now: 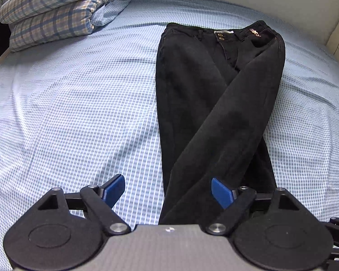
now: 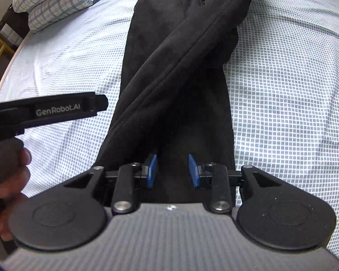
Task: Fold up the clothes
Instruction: 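Lay the jeans flat lengthwise and grasp a leg with the right gripper, then pull the crossed black jeans leg straight with the right gripper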
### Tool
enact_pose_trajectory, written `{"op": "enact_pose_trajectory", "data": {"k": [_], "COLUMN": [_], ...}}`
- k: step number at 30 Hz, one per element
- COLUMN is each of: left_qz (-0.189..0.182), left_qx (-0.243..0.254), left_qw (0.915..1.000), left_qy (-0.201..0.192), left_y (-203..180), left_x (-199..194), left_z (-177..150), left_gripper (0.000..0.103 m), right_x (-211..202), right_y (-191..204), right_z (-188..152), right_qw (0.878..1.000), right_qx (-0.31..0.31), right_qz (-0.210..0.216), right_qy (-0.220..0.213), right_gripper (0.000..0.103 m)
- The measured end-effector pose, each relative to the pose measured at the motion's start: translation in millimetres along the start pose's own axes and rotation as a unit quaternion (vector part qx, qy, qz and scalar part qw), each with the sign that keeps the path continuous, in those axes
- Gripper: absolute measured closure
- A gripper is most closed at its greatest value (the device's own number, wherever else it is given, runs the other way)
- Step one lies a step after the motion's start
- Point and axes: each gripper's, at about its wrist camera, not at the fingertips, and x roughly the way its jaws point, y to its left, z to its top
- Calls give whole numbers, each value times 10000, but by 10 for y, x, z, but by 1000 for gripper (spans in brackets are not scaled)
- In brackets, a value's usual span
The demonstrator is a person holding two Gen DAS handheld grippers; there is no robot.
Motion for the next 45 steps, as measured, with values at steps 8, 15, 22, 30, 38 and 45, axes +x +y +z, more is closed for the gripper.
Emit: {"op": "enact_pose_trajectory", "data": {"k": [8,15,22,30,38,45], "left_qz": [-57,-91,-231,-393,-592,-763], "left_qx": [-239,-22,-127,13,-168,-569], "left_qw": [9997,9999,9995,9991,9979,9952], "left_qy": [90,89,201,135,183,212], "left_y": [356,813,1529,2120,2395,2653], "left_x": [-250,-392,-524,-725,-814,-880], "left_z": [-494,-719,-693,-606,-640,-583], "left_gripper": [17,17,17,17,17,17], "right_x": [2,99,155,28,-11,424], "right_y": [340,875,1490,1867,2387,2665], "right_z": [-534,-981,-1219,-1309,-1320,-1261], "right_qw": [9990,9981,9984,9890,9816,9645], "right_qx": [130,165,466,1258,1040,792], "right_qz": [276,400,51,-770,-1583,-2343], "right_qy": [316,432,321,75,238,922], "right_gripper": [69,69,69,69,69,72]}}
